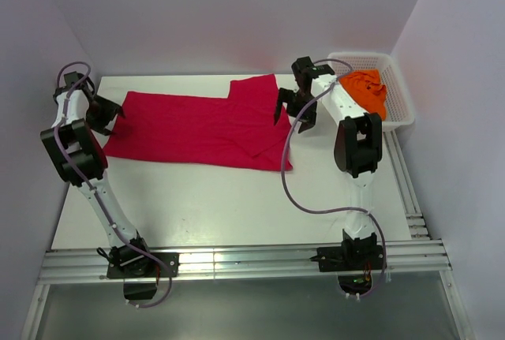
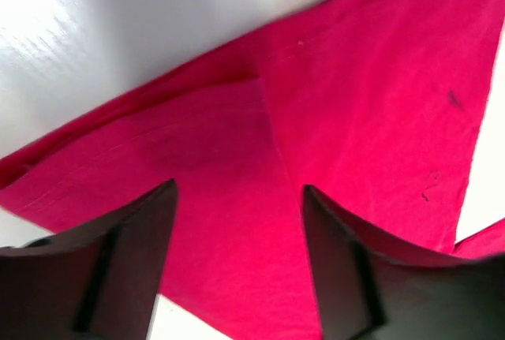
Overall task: Fold and stack the t-shirts
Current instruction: Fold the flattened tshirt in 1/3 of the way
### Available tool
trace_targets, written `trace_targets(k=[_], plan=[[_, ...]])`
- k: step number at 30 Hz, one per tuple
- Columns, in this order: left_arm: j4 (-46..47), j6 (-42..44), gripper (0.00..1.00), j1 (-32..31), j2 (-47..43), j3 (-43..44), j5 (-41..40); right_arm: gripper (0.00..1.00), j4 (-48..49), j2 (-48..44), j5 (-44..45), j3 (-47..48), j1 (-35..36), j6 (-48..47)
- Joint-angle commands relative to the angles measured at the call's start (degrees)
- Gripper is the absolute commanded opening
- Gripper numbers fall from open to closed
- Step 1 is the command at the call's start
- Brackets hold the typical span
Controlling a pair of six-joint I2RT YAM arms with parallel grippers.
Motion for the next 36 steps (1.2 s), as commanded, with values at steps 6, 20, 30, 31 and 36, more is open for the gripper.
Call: trace_targets(k=[6,20,30,31,36], plan=[[4.8,2.5,0.7,0.3,-11.5,-6.7,1.1,1.0,2.0,-9.6,-1.8,-7.1,0.3,1.9],[7.6,3.7,0.58,-1.2,-24.7,-35.2,-7.3,0.98,13.0,-22.1,-4.8,-32.5,8.2,7.3],[7.7,3.0,0.56,-1.2,-20.5,-33.4,-13.2,0.98,17.3,-16.1,-1.1,-35.4,7.9,5.7],[7.7,3.0,0.56,-1.2,-20.1,-32.8,-14.0,0.98,17.5,-14.5,-0.9,-34.9,7.8,5.5],[7.1,2.8,0.55,-1.2,-15.8,-29.2,-16.5,0.93,19.1,-10.7,-1.8,-33.4,7.2,5.5]])
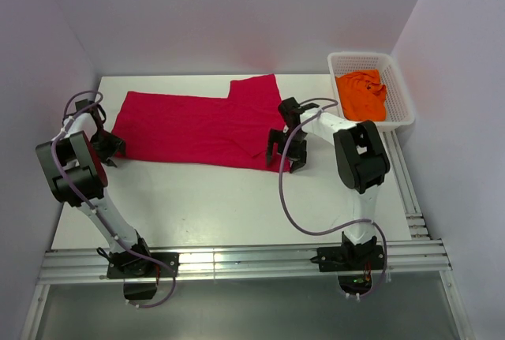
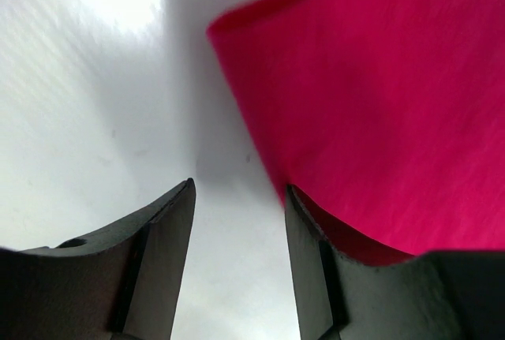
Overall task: Fold and stack the t-shirts
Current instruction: Fold the flattened tshirt in 1/3 of the way
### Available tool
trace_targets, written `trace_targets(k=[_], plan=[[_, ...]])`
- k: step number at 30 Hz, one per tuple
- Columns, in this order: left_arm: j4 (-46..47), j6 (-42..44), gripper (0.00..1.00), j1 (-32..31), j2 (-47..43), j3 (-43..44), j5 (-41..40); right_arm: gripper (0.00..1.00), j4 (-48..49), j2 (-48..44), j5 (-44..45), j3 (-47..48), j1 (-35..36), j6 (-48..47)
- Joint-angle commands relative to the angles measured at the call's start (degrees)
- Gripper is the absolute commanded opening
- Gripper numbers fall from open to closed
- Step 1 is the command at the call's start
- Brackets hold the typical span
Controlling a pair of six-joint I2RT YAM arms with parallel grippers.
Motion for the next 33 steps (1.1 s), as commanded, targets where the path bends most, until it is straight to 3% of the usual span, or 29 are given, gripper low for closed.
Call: trace_targets(k=[1,3,4,6,9,13,14,19,24,29,32,33], plan=[[0.7,0.0,0.54,0.0,2.9,3.4,-3.7,0.86,2.8,1.5,0.4,1.6,-0.6,-0.6],[1.4,-0.2,0.53,0.0,4.9,3.8,-4.0,0.68,3.8,1.5,0.4,0.0,-0.6,-0.6],[1.9,-0.2,0.52,0.1,5.4,3.8,-4.0,0.38,3.8,1.4,0.7,-0.5,-0.6,-0.6],[2.1,-0.4,0.5,0.1,7.4,4.2,-4.5,0.2,3.6,0.7,1.5,-2.4,-0.6,-1.0],[1.6,-0.3,0.35,0.1,10.1,4.8,-4.7,0.12,3.5,-0.8,2.8,-5.3,-0.8,-1.8],[1.8,-0.2,0.04,0.2,10.4,3.9,-3.8,0.1,2.9,-4.5,4.5,-8.3,-1.6,-2.5],[0.9,-0.8,0.0,0.2,9.5,3.9,-3.3,0.1,1.9,-5.0,5.1,-9.2,-2.1,-2.9],[-2.9,-3.1,0.0,-0.1,2.4,1.2,-0.4,0.07,-1.3,-8.4,9.3,-11.9,-4.7,-3.3],[-6.4,-3.5,0.0,-0.4,-8.4,-7.1,2.4,0.0,-5.0,-13.4,12.8,-14.6,-7.0,-1.7],[-9.7,-2.1,0.05,-0.4,-18.4,-15.4,4.6,0.01,-8.2,-16.2,13.2,-16.6,-7.0,0.1],[-11.1,-1.4,0.25,-0.5,-24.4,-18.8,7.2,0.36,-9.9,-18.8,13.8,-16.7,-7.0,0.9],[-11.2,-1.2,0.42,-0.5,-25.9,-19.5,7.8,0.69,-10.4,-20.3,14.3,-16.2,-7.0,1.2]])
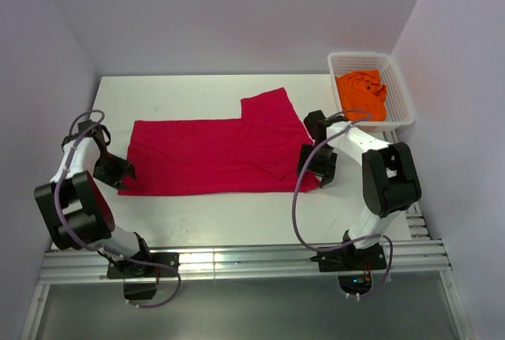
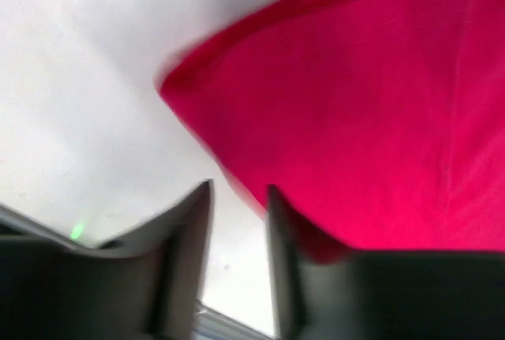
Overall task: Fold and stack the t-shirts
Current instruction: Fold the flattened tshirt in 1/3 of the way
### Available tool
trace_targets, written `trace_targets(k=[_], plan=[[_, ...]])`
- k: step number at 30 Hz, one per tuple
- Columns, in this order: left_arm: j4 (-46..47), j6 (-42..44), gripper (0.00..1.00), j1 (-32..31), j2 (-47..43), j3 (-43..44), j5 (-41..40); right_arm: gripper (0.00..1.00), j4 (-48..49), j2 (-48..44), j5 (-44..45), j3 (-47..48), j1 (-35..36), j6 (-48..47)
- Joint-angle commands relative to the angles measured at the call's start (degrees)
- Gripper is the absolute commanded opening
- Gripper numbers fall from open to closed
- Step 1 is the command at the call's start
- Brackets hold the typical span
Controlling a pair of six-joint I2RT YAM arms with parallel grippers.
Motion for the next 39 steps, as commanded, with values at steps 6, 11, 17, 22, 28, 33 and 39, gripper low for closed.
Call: trace_targets(k=[6,11,17,22,28,33,39], plan=[[-1.4,1.7,0.55,0.4,-9.6,-3.9,2.2,0.86,-8.8,-5.8,4.1,10.0,0.1,-0.1],[-0.2,2.1,0.49,0.4,-6.3,-2.9,2.7,0.82,-9.6,-1.9,2.6,19.4,0.8,-0.1],[0.9,2.1,0.46,0.5,-5.8,-1.8,3.0,0.78,-6.7,3.4,0.2,21.8,3.7,1.8],[0.9,2.4,0.43,0.4,-6.1,-2.6,2.5,0.72,-2.7,5.4,-0.9,17.0,5.8,2.9],[1.0,2.8,0.42,0.4,-7.6,-5.0,1.7,0.68,0.1,8.8,1.3,14.9,6.0,1.4],[0.7,3.1,0.41,0.4,-8.1,-5.7,1.1,0.64,1.9,10.5,1.7,14.3,6.0,1.1],[0.0,3.3,0.41,0.4,-8.3,-5.4,0.6,0.61,2.3,13.7,1.9,16.2,5.9,0.7]])
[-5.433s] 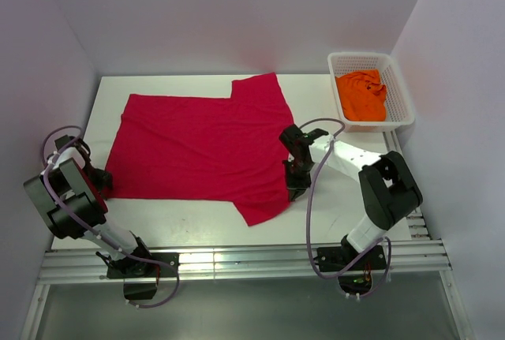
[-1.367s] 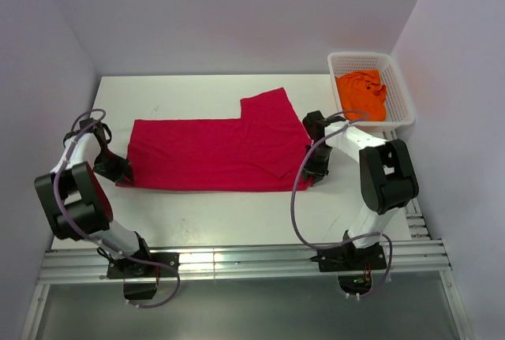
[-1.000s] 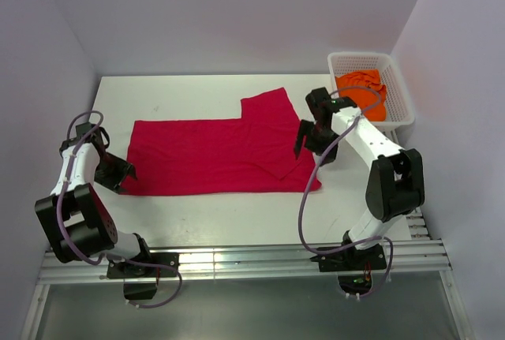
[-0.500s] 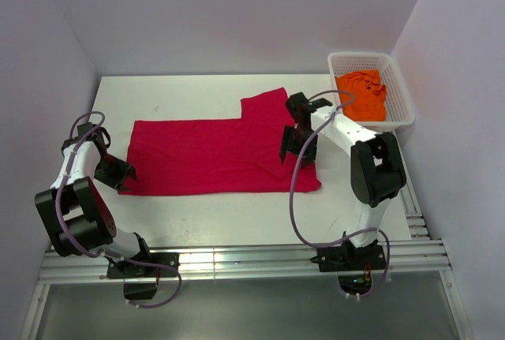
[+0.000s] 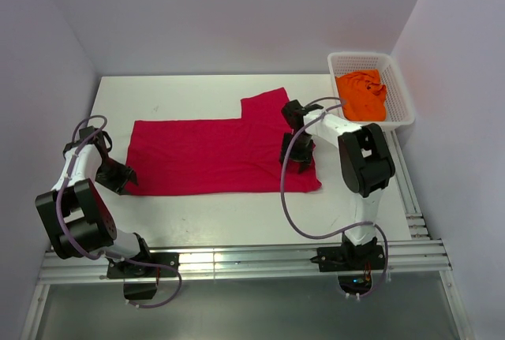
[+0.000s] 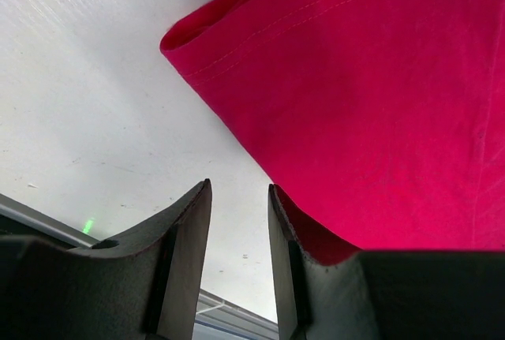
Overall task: Fold and stack the t-shirts
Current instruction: Fold the flattened tshirt in 1/3 of the way
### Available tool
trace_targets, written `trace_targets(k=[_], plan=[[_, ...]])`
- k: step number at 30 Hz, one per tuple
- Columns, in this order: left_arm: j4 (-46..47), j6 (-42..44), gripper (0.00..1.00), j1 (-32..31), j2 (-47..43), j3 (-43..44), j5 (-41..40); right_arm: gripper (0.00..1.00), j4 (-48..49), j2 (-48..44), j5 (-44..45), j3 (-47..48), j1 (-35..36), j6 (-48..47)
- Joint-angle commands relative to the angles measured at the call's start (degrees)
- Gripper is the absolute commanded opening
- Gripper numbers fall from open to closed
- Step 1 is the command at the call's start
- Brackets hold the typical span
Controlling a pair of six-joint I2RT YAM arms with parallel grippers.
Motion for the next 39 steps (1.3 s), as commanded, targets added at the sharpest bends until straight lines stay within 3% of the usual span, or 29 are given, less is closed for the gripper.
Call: trace_targets(k=[1,24,32,39], plan=[[-0.5,1.2,0.41,0.1,-2.0,0.6,-1.2,0.61,1.2,1.5,1.4,2.2,-0.2,-0.4],[-0.1,1.7,0.4,0.1,0.0,1.5,-1.3,0.58,-6.2,3.1,-0.3,13.2,-0.1,-0.1],[0.5,2.0,0.4,0.1,-0.3,0.3,-1.3,0.58,-5.1,0.2,-0.9,8.6,-0.1,0.7],[0.7,2.1,0.39,0.2,0.0,0.3,-1.3,0.58,2.1,-0.6,-3.3,0.0,0.1,1.1]])
